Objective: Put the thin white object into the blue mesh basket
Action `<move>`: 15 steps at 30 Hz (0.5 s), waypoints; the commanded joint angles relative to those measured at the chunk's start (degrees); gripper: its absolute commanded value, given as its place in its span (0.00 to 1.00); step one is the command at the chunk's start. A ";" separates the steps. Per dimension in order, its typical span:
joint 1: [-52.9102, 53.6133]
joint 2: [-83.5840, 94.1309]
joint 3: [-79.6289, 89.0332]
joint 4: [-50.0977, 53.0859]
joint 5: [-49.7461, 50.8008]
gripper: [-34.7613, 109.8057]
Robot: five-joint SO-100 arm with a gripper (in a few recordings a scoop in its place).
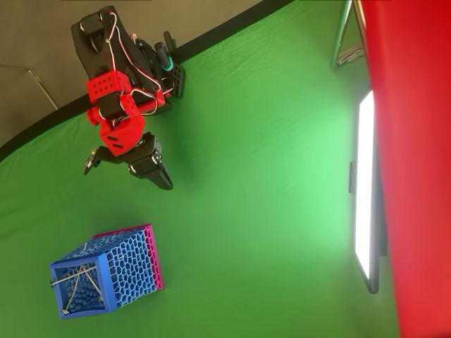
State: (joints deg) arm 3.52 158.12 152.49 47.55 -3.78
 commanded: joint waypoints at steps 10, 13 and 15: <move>-2.29 23.29 18.63 2.37 4.13 0.25; -2.20 27.77 21.80 3.08 4.13 0.24; -2.02 30.76 22.50 4.57 4.31 0.24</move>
State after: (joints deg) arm 1.14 184.57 173.85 50.89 0.09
